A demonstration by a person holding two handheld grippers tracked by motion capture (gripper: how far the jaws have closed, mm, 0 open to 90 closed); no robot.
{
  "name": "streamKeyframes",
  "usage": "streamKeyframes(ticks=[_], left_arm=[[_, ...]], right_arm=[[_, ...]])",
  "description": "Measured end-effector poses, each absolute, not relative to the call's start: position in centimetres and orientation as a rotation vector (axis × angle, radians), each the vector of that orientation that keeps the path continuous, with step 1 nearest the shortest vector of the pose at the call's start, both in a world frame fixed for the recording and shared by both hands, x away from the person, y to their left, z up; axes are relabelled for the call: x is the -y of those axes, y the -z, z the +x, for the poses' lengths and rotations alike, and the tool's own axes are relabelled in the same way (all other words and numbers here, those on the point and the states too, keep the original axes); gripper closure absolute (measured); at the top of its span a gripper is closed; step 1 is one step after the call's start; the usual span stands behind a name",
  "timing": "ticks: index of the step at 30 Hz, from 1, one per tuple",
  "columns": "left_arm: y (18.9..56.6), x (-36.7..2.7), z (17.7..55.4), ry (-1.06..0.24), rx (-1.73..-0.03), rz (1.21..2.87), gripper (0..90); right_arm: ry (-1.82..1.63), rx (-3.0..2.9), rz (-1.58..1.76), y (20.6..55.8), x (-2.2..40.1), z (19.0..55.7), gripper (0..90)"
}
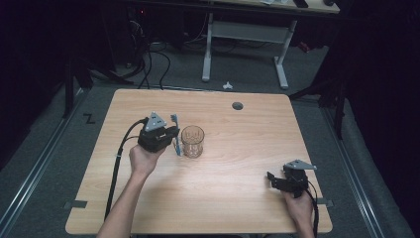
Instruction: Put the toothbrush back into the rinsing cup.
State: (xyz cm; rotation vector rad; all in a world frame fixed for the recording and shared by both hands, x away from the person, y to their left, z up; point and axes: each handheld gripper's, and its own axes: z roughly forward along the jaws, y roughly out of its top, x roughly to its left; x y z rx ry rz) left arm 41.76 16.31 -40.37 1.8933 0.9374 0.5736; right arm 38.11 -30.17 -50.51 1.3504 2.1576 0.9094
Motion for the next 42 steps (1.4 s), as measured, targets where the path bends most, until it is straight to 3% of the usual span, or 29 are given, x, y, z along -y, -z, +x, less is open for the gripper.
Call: streamKeyframes(ticks=[27,42], left_arm=[[41.5,-15.7,41.3,-0.658,-0.910,1.876,80.6],[42.4,-16.2,41.1,-0.645,-0.943,1.855,80.2]], right_arm=[[-0.909,-2.158,1.350,50.5,30.2,38.1,26.2],[-0.909,-2.158,1.350,50.5,30.2,38.1,26.2]])
